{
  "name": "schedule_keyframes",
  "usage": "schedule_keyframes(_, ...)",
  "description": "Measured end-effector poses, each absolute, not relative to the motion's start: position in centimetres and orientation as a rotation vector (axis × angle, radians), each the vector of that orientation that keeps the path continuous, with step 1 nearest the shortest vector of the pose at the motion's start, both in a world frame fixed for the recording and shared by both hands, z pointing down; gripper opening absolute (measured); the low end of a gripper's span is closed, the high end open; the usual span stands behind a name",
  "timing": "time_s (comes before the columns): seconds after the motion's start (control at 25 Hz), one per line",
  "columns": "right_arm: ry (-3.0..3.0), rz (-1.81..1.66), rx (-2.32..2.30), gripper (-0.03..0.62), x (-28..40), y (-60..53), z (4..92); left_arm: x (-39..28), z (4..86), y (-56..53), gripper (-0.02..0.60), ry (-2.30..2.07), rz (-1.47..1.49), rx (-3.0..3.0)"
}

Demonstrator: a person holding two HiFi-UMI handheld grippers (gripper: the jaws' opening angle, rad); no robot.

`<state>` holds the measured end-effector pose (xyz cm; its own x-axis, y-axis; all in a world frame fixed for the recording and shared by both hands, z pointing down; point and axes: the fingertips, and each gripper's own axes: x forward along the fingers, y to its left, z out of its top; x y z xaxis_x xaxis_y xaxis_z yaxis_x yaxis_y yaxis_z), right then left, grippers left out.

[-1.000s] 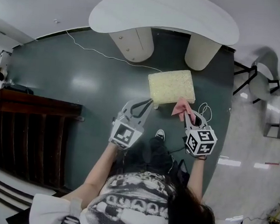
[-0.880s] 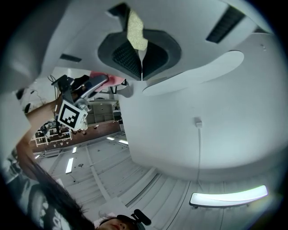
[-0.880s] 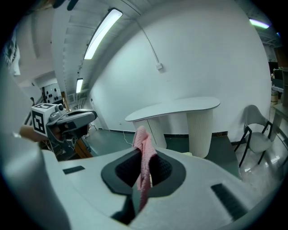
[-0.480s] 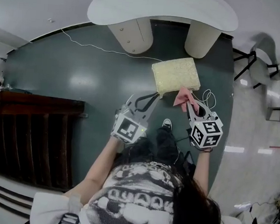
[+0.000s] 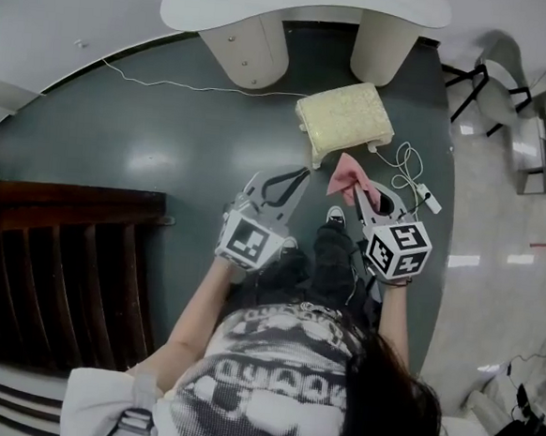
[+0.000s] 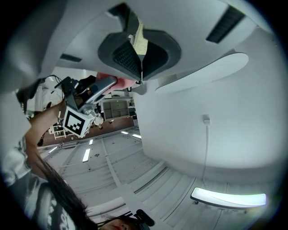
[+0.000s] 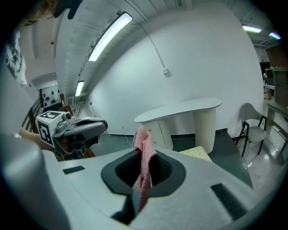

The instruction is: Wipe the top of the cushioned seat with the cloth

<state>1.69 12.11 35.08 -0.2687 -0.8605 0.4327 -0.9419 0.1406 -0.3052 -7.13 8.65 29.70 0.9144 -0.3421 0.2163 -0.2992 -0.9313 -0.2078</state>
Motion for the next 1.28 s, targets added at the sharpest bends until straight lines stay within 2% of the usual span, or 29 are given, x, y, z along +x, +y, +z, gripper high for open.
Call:
schedule_keyframes(0.52, -2.213, 0.659, 1.817, 0.011, -3.9, 16.1, 33.7, -12.1, 29.6, 12.0, 0.008, 0.468, -0.328, -2.918)
schedule_keyframes(1.28, -2.189, 0.587, 1.85, 0.011, -4.0, 17.3, 32.1, -11.1, 28.4, 14.6, 0.008, 0.376, -0.258, -2.91)
